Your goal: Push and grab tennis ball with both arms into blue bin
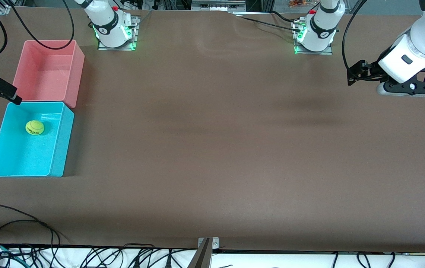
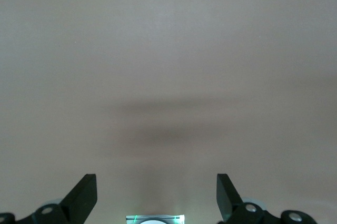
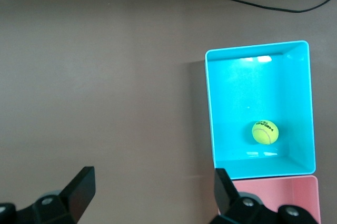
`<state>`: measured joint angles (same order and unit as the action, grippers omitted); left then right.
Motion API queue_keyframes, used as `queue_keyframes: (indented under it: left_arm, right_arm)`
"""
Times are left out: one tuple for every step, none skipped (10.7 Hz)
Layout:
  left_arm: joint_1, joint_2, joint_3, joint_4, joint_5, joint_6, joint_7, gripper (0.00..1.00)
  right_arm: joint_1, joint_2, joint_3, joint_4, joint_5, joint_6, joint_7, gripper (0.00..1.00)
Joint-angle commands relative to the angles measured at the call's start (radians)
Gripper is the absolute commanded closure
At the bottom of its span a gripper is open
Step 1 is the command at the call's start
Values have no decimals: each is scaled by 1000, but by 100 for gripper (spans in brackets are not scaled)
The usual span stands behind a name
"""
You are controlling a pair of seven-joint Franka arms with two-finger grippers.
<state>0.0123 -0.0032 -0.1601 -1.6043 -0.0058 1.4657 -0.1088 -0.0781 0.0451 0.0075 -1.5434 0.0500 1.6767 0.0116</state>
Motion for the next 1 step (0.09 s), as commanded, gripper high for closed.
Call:
queue_keyframes:
  left_arm:
    - [-5, 8, -1, 30, 10, -27, -8, 0]
  right_arm:
    - [3, 1, -1, 6, -16, -12, -9, 0]
